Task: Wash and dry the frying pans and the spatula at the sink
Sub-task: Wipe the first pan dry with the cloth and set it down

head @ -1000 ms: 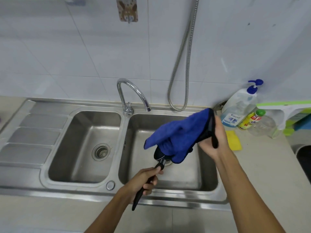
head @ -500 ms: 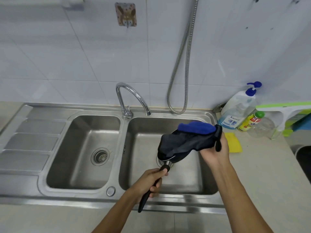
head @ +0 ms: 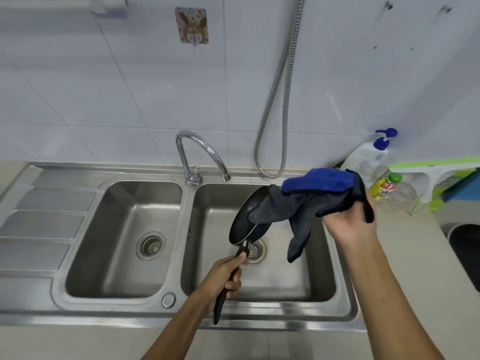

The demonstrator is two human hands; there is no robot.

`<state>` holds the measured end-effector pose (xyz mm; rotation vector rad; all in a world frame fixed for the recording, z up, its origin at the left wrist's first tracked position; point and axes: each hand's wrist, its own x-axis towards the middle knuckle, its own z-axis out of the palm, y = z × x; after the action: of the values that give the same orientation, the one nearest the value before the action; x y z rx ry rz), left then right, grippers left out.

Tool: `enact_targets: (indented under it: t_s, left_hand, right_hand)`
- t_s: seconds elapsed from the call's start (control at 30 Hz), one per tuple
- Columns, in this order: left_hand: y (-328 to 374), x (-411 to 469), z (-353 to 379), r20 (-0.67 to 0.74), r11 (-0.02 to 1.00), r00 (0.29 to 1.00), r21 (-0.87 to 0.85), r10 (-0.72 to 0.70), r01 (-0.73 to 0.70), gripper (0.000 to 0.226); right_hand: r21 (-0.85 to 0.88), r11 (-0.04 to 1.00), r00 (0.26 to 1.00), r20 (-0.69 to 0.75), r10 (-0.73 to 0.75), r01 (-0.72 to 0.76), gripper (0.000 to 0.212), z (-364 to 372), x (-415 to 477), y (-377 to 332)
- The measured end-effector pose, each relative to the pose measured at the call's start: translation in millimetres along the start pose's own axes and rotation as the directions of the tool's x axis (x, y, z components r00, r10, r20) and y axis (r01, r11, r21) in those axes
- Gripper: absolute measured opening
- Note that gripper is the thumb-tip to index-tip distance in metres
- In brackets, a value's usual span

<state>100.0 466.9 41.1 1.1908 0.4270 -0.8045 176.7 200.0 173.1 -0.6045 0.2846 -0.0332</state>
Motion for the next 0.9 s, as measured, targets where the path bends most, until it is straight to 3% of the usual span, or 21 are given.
enact_targets:
  t_s: [0.17, 0.27, 0.33, 0.4, 0.47, 0.57, 0.7, 0.8, 0.9]
  left_hand:
    - [1, -8, -3, 0.092, 0.996, 0.996, -0.080, -0.024, 0.031, 0.051]
    - [0, -15, -1, 0.203, 0.982, 0.978, -0.171, -0.046, 0.081, 0.046]
    - [3, -18, 5, 0.285, 0.973, 0.957, -0.204, -0.044, 0.106, 0.044]
    - [8, -21, 11, 0.348, 0.968, 0.937, -0.219, -0.043, 0.126, 0.041]
    - [14, -22, 13, 0.380, 0.963, 0.923, -0.226, -0.051, 0.147, 0.041]
    - [21, -26, 8, 0.410, 0.954, 0.908, -0.228, -0.087, 0.194, 0.043]
    - [25, -27, 9, 0.453, 0.966, 0.879, -0.122, -0.150, 0.228, 0.044]
    - [26, -24, 15, 0.487, 0.966, 0.853, -0.069, -0.187, 0.251, 0.041]
    - [23, -25, 19, 0.540, 0.953, 0.815, -0.077, -0.208, 0.294, 0.034]
  right_hand:
    - [0.059, 0.996, 0.994, -0.082, 0.069, -0.065, 0.014, -9, 15, 24]
    - [-0.230, 0.970, 0.997, -0.043, 0.068, -0.076, 0.027, -8, 15, 44]
    - [-0.418, 0.901, 0.981, -0.188, 0.038, -0.115, 0.033, -7, 10, 68]
    - [-0.507, 0.850, 0.946, -0.322, -0.034, -0.142, 0.030, -2, 0, 90]
    - [-0.540, 0.830, 0.948, -0.316, -0.046, -0.140, 0.038, 2, -7, 103]
    - [-0.687, 0.725, 0.982, -0.160, -0.096, -0.041, 0.047, 6, -6, 106]
    - [-0.845, 0.460, 0.961, 0.219, -0.167, 0.273, 0.024, 17, -5, 104]
    - [-0.785, 0.159, 0.801, 0.590, -0.102, 0.598, 0.025, 26, 0, 106]
    - [-0.638, -0.109, 0.647, 0.757, 0.094, 0.762, 0.035, 25, 13, 105]
